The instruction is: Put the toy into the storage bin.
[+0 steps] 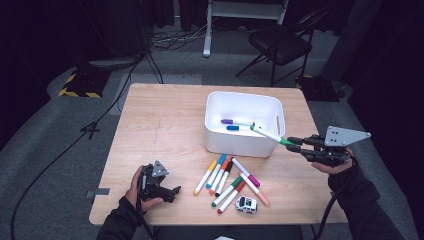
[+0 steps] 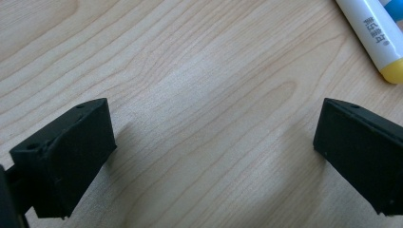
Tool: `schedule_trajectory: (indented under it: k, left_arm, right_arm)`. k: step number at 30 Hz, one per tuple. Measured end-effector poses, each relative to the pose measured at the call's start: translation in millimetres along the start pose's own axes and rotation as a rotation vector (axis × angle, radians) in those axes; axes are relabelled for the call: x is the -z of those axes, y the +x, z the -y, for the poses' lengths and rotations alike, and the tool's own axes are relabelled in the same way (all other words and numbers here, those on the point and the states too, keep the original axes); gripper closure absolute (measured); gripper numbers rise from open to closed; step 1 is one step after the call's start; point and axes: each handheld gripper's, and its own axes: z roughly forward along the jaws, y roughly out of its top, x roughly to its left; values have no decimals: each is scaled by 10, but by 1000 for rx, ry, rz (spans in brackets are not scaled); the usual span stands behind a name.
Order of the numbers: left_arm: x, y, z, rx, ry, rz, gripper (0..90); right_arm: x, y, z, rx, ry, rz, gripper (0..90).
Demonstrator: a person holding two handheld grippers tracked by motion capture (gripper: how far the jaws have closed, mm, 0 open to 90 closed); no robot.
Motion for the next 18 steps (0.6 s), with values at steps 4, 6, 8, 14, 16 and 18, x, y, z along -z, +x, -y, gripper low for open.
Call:
schedule_trajectory:
  k: [4,6,8,14,16,18]
  left_arm:
    - [-1,-1,0,2,-1,1,2]
    - [0,0,0,0,0,0,2]
    - [0,0,0,0,0,0,2]
    - [0,0,0,0,0,0,2]
    - [0,0,0,0,0,0,2]
    - [0,0,0,0,0,0,2]
  right_arm:
    - [-38,-78,-63,13,11,16,756]
    - [-63,-126,-85,6,17,24,756]
    - [-96,-181,-94,-10,19,34,756]
    - [-233,-345,-99,-38,52,42,756]
    - [-278,-397,-107,-41,67,45,756]
    - [-328,-446,-116,-44,80,52,756]
